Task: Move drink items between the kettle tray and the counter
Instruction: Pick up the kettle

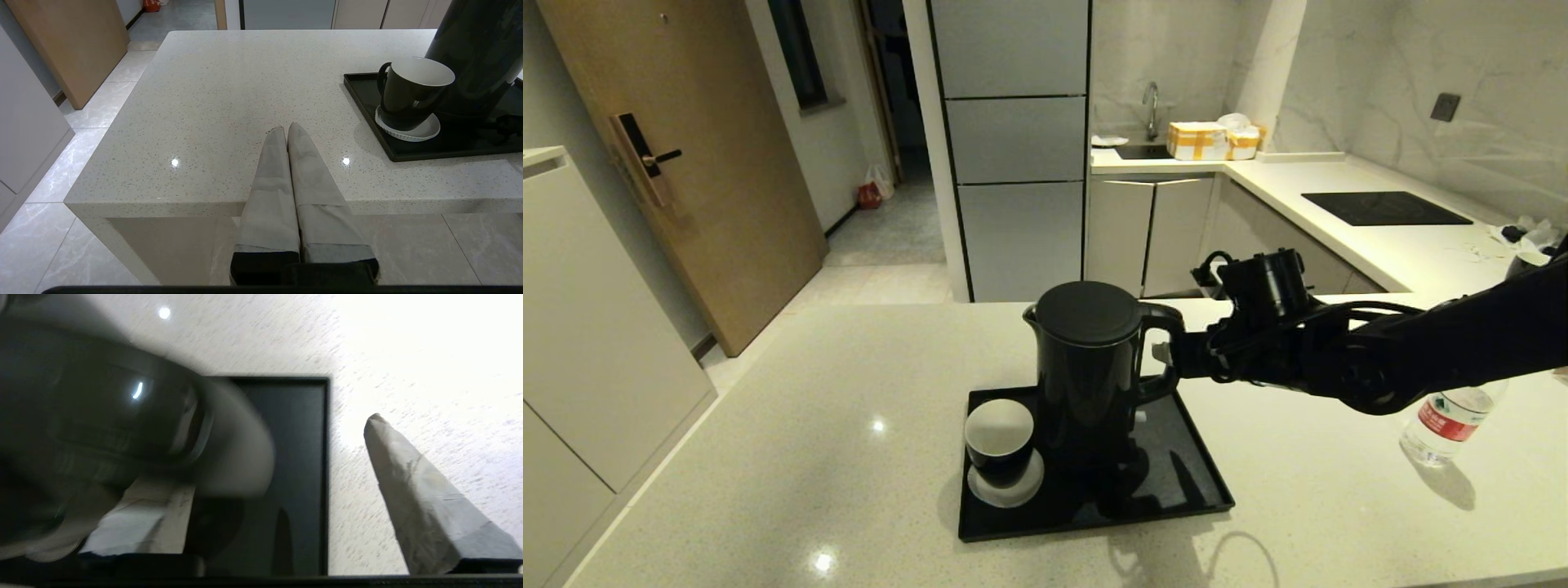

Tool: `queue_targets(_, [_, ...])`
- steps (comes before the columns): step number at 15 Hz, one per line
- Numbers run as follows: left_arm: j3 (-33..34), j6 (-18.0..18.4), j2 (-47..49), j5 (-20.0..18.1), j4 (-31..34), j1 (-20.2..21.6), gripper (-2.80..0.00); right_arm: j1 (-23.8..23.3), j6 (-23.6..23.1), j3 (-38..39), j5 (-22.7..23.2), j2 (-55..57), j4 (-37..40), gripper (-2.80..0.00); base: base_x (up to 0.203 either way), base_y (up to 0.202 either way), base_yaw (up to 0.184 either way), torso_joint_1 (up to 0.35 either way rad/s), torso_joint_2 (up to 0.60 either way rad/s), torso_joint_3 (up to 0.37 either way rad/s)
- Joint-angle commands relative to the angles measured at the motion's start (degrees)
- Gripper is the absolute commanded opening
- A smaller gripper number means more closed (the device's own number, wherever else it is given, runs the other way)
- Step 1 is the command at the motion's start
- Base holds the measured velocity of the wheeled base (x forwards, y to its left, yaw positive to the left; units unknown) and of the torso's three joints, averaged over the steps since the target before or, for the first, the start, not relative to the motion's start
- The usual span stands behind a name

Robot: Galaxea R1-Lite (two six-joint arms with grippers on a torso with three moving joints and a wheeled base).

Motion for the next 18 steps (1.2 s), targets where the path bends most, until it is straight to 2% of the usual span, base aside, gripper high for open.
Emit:
queue_targets(1, [0.02, 0.04, -0.01, 0.01, 0.0, 0.0, -2.8, 0.08, 0.13, -1.86, -1.54, 1.6, -0.15, 0.0, 0.0, 0.0, 0.0, 0.0, 0.0, 0.0])
queue_targets(3, [0.07, 0.01, -0.01, 0.01, 0.02, 0.0, -2.8, 0.42, 0.86, -3.45, -4.27, 1.98, -0.55, 0.0, 0.0, 0.0, 0.0, 0.0, 0.0, 0.0])
queue_targets(4, [-0.02, 0.07, -0.01, 0.01, -0.01, 0.0, -2.8, 0.73, 1.58, -3.54, -6.0, 2.64, -3.27, 0.0, 0.0, 0.0, 0.0, 0.0, 0.0, 0.0])
queue_targets(6, [0.04, 0.07, -0.01, 0.01, 0.02, 0.0, -2.8, 2.13, 1.55, -2.57, -7.64, 3.78, -7.24, 0.0, 0.0, 0.0, 0.0, 0.0, 0.0, 0.0])
queue_targets(10, [-0.02, -0.02, -0.01, 0.01, -0.02, 0.0, -2.8, 3.85, 1.55, -2.34, -11.26, 5.91, -9.98, 0.0, 0.0, 0.0, 0.0, 0.0, 0.0, 0.0])
queue_targets(18, [0.07, 0.07, -0.01, 0.01, 0.06, 0.0, -2.8, 3.95, 1.14, 1.6, -12.7, 7.66, -19.18, 0.0, 0.0, 0.0, 0.0, 0.0, 0.0, 0.0])
